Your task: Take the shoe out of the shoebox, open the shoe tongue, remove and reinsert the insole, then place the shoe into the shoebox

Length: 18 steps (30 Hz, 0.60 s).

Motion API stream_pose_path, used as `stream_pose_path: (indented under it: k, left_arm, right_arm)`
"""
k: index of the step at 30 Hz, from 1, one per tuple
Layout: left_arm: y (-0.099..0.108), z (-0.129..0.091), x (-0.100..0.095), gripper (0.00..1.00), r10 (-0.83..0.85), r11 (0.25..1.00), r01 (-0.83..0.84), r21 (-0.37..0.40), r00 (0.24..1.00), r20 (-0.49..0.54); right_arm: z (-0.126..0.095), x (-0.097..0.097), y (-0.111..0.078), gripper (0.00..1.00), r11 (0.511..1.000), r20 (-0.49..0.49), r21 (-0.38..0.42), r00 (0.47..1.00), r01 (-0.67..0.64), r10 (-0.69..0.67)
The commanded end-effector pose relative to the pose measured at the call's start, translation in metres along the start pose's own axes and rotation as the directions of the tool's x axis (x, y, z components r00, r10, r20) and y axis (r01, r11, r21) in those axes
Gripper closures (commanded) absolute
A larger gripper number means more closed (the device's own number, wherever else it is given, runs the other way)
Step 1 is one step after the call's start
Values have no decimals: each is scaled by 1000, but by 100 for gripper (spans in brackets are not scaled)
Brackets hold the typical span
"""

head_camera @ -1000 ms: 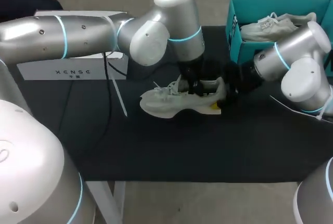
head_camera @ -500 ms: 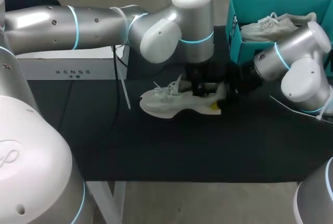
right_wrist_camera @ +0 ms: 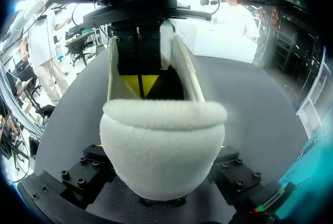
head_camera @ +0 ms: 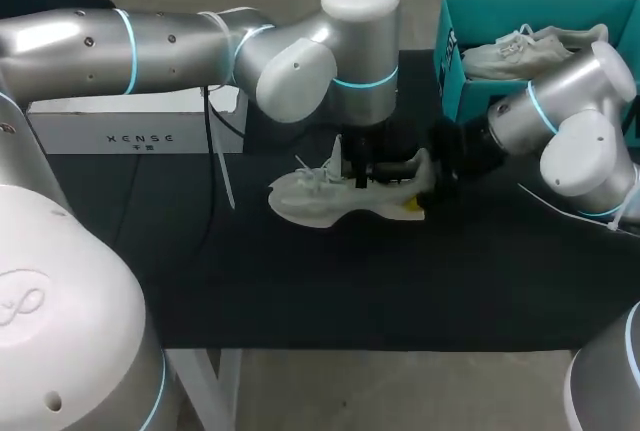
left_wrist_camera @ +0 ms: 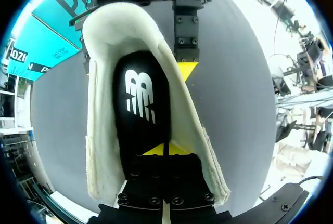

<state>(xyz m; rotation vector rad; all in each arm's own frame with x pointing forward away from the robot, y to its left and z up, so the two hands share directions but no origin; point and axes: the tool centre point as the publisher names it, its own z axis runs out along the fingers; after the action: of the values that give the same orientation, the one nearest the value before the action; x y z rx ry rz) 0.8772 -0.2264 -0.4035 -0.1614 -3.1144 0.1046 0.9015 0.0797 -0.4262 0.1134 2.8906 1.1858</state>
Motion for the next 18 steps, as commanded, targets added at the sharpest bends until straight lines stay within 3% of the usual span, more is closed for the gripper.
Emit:
stream_pose_path:
  k: [1,18]
  left_arm:
    - [-1,4,1,100,11,1000,-11,2,1000,-15]
    - [-6,23,15,99,70,998,-70,7,998,-10]
  right_arm:
    - [4,0,-2,100,1000,0,2,1000,1,-1]
    - [4,0,-2,100,1000,0,2,1000,1,-1]
